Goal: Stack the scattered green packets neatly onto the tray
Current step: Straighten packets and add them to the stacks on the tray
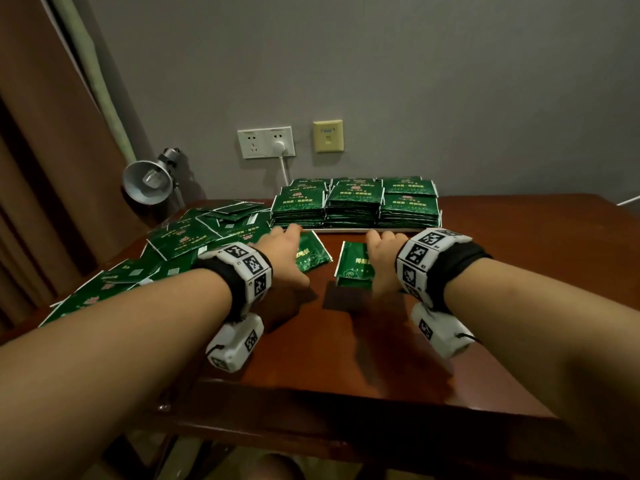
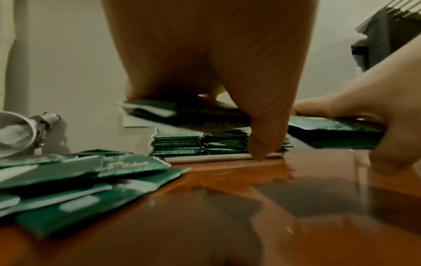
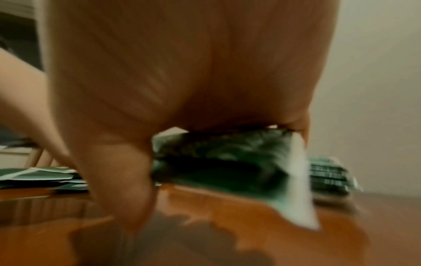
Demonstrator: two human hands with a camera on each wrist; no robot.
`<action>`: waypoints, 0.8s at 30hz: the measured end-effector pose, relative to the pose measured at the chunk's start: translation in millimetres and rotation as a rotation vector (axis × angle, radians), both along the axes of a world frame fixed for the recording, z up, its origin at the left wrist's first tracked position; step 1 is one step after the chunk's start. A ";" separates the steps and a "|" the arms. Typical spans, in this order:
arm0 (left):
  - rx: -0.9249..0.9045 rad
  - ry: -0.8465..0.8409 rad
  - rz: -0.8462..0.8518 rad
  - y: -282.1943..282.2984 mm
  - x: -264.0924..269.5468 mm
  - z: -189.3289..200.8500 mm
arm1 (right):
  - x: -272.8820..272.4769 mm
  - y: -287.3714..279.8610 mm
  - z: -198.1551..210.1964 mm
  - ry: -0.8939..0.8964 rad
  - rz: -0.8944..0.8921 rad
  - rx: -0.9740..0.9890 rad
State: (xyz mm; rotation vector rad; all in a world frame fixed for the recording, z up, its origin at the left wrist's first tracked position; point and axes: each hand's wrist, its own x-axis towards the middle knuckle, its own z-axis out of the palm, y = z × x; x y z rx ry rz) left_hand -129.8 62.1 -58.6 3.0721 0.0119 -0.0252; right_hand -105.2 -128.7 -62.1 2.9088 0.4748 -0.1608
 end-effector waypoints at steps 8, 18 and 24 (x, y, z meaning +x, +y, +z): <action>0.115 -0.109 -0.114 7.7 86.5 58.3 | 74.9 -9.3 43.9 -0.078 -0.012 0.080; 0.185 -0.050 -0.129 23.6 224.4 77.4 | 218.5 -7.1 88.7 -0.043 -0.066 0.060; 0.164 0.029 -0.127 34.2 282.0 66.8 | 283.2 15.0 88.9 0.048 -0.001 0.017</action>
